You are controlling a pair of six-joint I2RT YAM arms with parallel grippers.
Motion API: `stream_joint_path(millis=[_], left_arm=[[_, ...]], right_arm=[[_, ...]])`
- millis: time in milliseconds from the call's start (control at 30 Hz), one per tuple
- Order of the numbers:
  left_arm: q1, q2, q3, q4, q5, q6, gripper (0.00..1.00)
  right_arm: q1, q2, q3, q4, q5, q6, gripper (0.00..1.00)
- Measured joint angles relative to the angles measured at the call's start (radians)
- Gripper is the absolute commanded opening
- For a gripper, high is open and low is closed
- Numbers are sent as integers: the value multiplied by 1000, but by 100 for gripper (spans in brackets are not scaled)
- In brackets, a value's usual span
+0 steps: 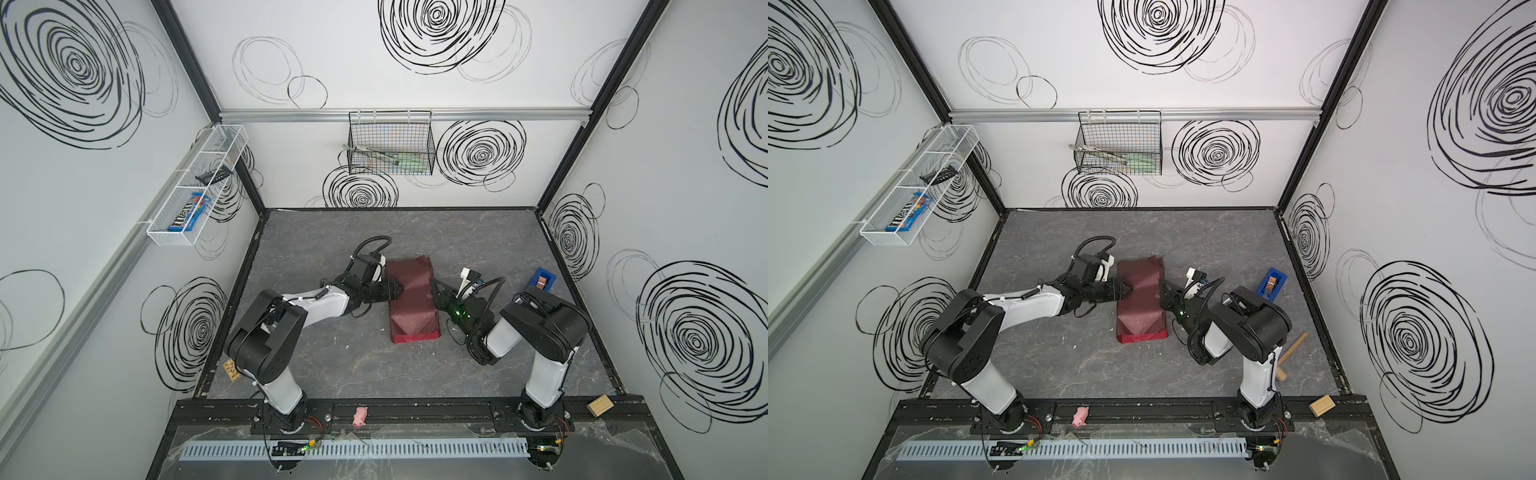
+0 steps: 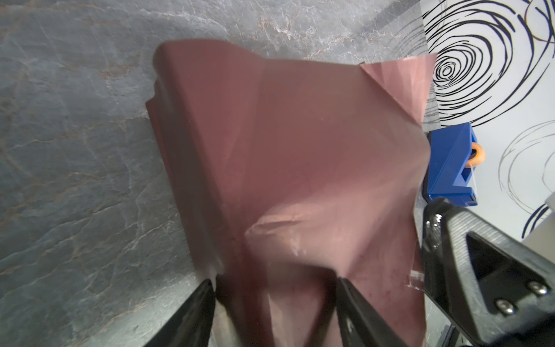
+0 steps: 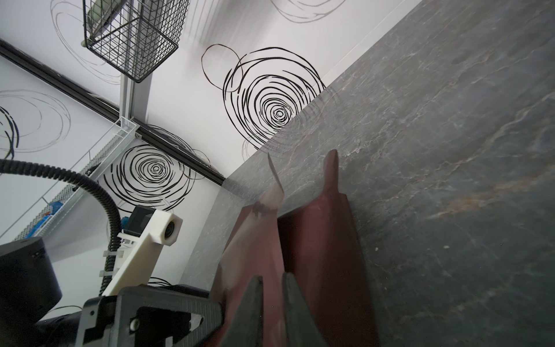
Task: Wrap a gift box in wrapping paper
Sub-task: Wrap the gift box with the wrapping paper.
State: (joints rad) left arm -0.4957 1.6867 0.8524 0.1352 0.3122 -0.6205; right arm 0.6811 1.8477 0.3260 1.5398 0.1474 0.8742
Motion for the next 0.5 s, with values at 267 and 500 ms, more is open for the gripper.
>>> stream_joint_path(millis=[267, 500], left_arm=[[-1, 0, 0, 0, -1, 0, 67], [-1, 0, 0, 0, -1, 0, 67]], right_arm=[[-23, -1, 0, -13, -42, 20, 59], [-64, -1, 0, -15, -98, 35, 76]])
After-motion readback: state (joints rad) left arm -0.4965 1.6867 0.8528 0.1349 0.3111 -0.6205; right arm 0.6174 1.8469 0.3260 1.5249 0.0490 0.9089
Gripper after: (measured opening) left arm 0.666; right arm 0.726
